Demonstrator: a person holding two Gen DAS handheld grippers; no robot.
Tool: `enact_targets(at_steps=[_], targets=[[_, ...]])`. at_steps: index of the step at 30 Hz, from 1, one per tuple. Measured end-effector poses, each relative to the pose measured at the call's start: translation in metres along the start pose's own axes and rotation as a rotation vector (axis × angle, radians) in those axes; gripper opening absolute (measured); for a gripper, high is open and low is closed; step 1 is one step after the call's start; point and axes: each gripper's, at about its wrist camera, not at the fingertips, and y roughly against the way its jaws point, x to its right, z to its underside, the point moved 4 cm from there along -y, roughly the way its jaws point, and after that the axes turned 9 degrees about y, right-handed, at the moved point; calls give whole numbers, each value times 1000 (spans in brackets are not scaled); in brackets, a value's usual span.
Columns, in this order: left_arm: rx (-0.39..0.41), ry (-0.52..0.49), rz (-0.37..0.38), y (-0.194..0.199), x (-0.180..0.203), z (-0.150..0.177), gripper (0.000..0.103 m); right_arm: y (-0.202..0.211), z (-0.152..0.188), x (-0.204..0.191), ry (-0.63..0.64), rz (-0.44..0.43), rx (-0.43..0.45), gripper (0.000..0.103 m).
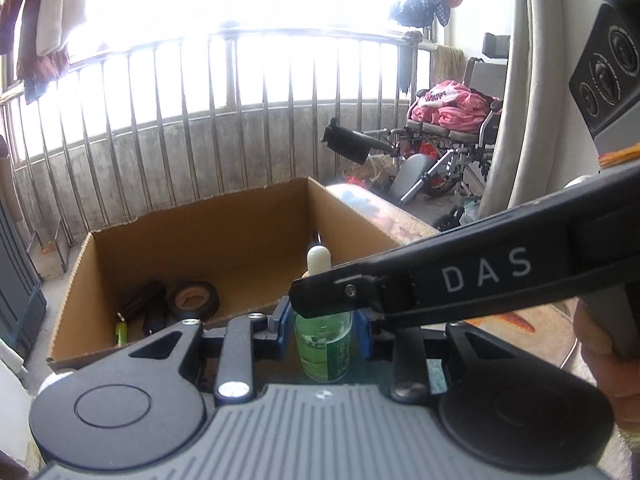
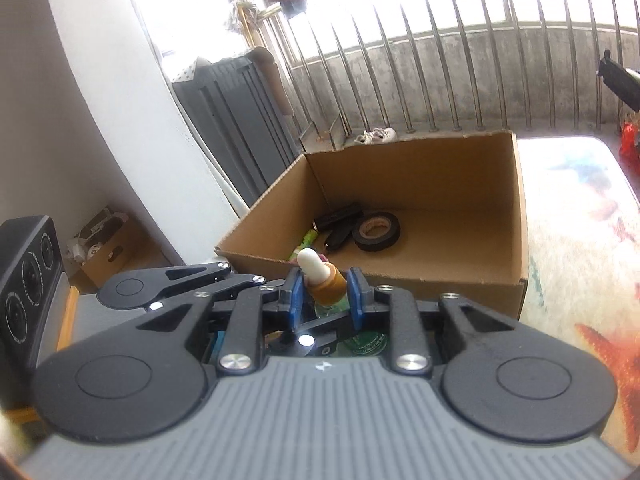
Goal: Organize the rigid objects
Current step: 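Grasp the green dropper bottle with the right tool and lift, then lower the green dropper bottle into the box and open the right tool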
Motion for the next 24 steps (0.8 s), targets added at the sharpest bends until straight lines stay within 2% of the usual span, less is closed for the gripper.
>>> enact_targets(at_steps=[7, 12, 15, 18, 24], targets=[[105, 24, -23, 29, -3, -48, 33, 24, -57, -21, 127, -16, 78, 22], [145, 47, -67, 27, -17, -80, 33, 10, -99, -16, 169, -63, 82, 22], [119, 95, -97, 10, -32, -95, 33, -16, -118, -9, 175, -94, 46, 22], [72, 145, -124, -13, -50, -95, 33, -52, -127, 0, 171, -117, -18, 22], [-106, 278, -141, -63, -92, -68, 33, -129, -112, 28, 102, -164, -176, 22]])
